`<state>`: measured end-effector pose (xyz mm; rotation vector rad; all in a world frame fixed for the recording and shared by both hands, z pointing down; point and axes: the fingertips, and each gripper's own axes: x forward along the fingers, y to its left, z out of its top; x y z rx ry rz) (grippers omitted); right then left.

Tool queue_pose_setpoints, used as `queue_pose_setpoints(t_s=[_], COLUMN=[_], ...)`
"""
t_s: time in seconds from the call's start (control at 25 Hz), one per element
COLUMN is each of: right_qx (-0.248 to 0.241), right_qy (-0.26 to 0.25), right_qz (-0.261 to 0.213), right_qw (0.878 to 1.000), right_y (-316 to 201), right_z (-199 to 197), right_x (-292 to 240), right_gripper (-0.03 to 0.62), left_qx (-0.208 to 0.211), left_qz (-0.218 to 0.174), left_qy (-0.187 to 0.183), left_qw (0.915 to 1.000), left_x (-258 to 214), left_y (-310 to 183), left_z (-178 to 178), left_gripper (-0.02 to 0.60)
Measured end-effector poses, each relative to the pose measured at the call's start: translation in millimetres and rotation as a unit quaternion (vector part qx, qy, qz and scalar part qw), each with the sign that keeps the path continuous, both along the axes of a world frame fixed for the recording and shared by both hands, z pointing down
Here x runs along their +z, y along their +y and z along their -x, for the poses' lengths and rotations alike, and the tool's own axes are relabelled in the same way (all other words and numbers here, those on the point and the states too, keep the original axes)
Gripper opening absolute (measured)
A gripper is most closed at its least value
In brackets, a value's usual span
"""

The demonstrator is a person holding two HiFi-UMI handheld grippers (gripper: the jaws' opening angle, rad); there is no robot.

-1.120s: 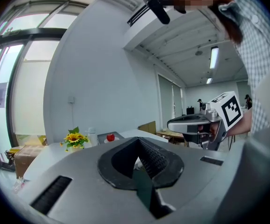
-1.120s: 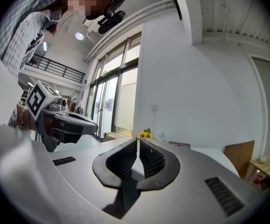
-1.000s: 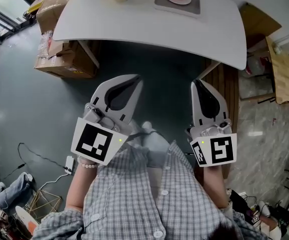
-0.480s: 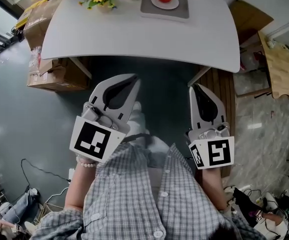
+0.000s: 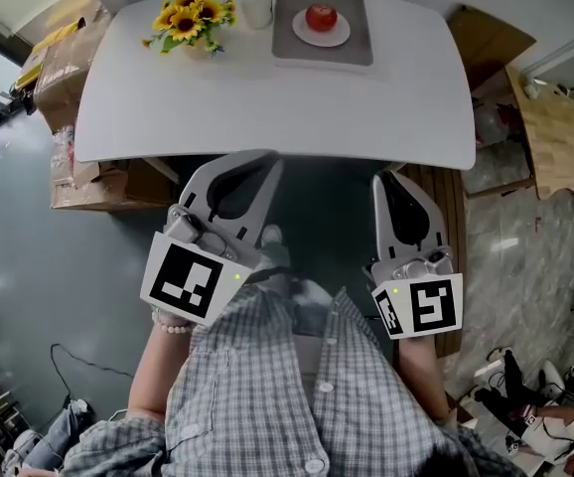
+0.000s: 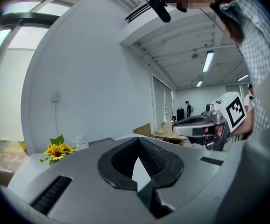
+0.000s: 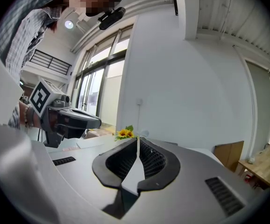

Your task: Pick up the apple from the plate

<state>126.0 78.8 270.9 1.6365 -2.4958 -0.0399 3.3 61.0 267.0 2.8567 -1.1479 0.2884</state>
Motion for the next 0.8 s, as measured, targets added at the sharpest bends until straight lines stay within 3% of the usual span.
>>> queue_pose_setpoints(t_s=[0.48, 0.8], right_qx=[0.023, 0.046], right_qy=[0.011, 0.018], right_qz=[-0.011, 0.007], right_qw=[1.0, 0.999], right_y=[-68.6, -87.8], right_z=[19.1, 17.8], right_x=[-3.8, 10.2], right_gripper=[0.032, 0.032], left_qx=[0.013, 0.027], left_qz=[-0.007, 0.009], left_qy=[0.007, 0.005], left_qw=[0.9999, 0.9996], left_x=[2.8, 18.7], left_y=[-71.6, -97.7], left_z=[24.2, 27.7], left_gripper=[0.011, 0.011])
